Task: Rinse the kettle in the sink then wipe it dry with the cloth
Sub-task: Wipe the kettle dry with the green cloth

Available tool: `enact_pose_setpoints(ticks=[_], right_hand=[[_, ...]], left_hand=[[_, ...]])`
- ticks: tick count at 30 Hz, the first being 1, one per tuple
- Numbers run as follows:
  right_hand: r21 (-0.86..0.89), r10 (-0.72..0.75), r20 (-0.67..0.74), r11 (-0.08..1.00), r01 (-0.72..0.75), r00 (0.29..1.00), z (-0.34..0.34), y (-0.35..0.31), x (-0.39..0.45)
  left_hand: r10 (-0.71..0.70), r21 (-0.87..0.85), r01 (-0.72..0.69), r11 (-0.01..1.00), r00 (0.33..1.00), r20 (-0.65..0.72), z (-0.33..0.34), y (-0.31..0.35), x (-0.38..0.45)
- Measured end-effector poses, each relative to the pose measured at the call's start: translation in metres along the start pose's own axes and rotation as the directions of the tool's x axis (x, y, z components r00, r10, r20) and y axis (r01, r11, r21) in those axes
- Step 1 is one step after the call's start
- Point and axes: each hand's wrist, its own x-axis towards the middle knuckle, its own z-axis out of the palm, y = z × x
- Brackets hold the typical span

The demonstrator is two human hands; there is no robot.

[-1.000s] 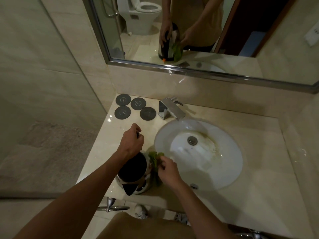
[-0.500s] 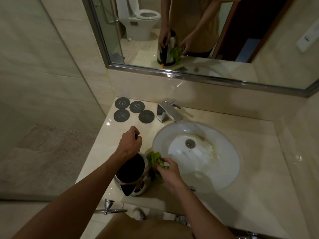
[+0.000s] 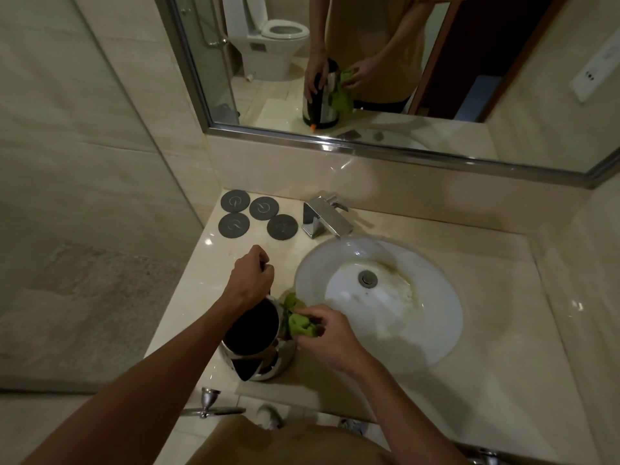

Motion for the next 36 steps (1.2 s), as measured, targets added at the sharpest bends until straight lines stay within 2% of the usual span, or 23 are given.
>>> enact_pose_setpoints(ticks=[5, 8, 10, 13, 16, 19, 21, 23, 26, 28, 32, 34, 36], right_hand=[[0.088, -0.012, -0.051, 0.996, 0.017, 0.999, 0.003, 0.002, 0.001], [0.197, 0.130, -0.027, 0.973, -0.122, 0.991, 0.009, 0.013, 0.001], [0.212, 0.189, 0.009, 0.959, -0.186, 0.982, 0.013, 0.017, -0.003], [0.130, 0.105, -0.020, 0.986, -0.102, 0.994, 0.016, 0.012, -0.005], [0.134, -0.016, -0.018, 0.991, 0.018, 1.000, 0.013, -0.010, -0.004], [0.123, -0.047, 0.080, 0.992, 0.037, 0.996, 0.018, -0.032, -0.005], [0.047, -0.036, 0.128, 0.998, 0.030, 0.991, 0.021, -0.034, -0.003], [0.002, 0.032, 0.129, 0.999, -0.032, 0.991, 0.021, -0.023, -0.001], [-0.020, 0.210, 0.148, 0.978, -0.209, 0.966, 0.024, -0.004, -0.004], [0.018, 0.233, 0.122, 0.971, -0.237, 0.965, 0.028, 0.003, -0.009], [0.058, 0.093, 0.037, 0.994, -0.095, 0.995, 0.031, -0.017, -0.010], [0.024, -0.004, 0.044, 1.000, 0.003, 0.999, 0.034, -0.029, -0.007], [-0.030, -0.031, 0.060, 0.999, 0.033, 0.998, 0.038, -0.031, -0.001]], left_hand=[[-0.003, -0.001, 0.003, 1.000, 1.000, -0.006, 0.001, -0.001, 0.001], [-0.005, -0.009, 0.005, 1.000, 1.000, 0.000, 0.000, 0.000, 0.000], [-0.014, -0.017, 0.014, 1.000, 1.000, 0.005, 0.000, 0.000, 0.001], [-0.019, -0.018, 0.019, 1.000, 1.000, -0.003, 0.001, 0.000, 0.001], [-0.016, -0.019, 0.016, 1.000, 1.000, 0.003, 0.001, 0.000, 0.001], [-0.020, -0.021, 0.020, 1.000, 1.000, 0.003, 0.002, -0.002, 0.002], [-0.026, -0.023, 0.026, 0.999, 1.000, 0.009, 0.002, -0.002, 0.001], [-0.025, -0.027, 0.025, 0.999, 1.000, 0.011, 0.002, 0.000, 0.000], [-0.018, -0.018, 0.018, 1.000, 1.000, 0.001, 0.001, 0.003, -0.001], [-0.020, -0.018, 0.020, 1.000, 1.000, 0.002, 0.001, 0.003, -0.001], [-0.021, -0.025, 0.021, 0.999, 1.000, 0.000, 0.001, 0.002, -0.001], [-0.030, -0.028, 0.030, 0.999, 1.000, -0.001, 0.001, 0.000, 0.001], [-0.036, -0.029, 0.036, 0.999, 0.999, 0.008, 0.002, -0.001, 0.002]])
